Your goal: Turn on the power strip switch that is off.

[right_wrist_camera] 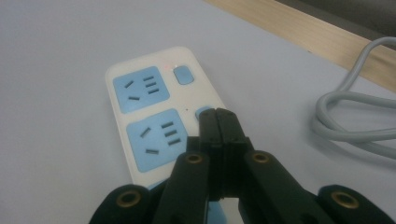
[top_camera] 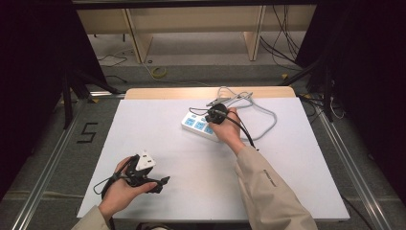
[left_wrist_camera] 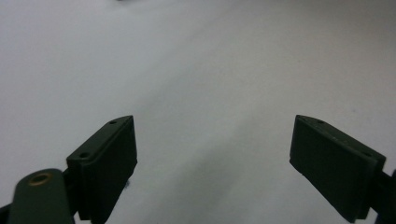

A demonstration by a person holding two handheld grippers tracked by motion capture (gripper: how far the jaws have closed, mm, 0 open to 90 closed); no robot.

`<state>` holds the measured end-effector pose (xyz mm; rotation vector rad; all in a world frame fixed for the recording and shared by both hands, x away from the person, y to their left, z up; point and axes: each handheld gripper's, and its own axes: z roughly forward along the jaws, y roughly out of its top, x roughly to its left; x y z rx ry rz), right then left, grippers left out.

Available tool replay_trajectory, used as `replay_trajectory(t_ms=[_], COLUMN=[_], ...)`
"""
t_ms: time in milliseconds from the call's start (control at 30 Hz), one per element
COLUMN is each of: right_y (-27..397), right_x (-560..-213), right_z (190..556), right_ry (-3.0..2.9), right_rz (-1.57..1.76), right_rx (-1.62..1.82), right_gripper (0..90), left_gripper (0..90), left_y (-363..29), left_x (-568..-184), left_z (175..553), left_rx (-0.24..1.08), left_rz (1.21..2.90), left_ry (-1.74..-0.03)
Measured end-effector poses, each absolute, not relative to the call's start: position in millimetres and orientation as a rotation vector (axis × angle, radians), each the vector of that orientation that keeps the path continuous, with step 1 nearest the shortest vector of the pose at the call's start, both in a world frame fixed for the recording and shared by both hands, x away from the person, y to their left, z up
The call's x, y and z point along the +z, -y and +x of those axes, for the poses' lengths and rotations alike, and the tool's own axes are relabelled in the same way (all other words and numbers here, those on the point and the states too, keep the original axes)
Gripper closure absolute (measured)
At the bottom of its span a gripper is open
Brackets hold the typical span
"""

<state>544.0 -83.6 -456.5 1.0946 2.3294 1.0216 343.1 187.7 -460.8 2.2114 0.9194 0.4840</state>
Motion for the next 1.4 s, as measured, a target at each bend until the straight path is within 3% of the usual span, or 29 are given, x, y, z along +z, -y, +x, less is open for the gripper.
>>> replay_trajectory(t_ms=[1400], right_y=[71], right_x=[-458], right_z=[557], right_ry=[-2.342], right_rz=[1.112], right_rx=[1.008], right_gripper=[90.0], left_gripper=[14.5], left_y=[-188], left_x=[-461], left_z=[343], left_rx=[0.484], left_rz=[2.211], left_ry=[-0.918])
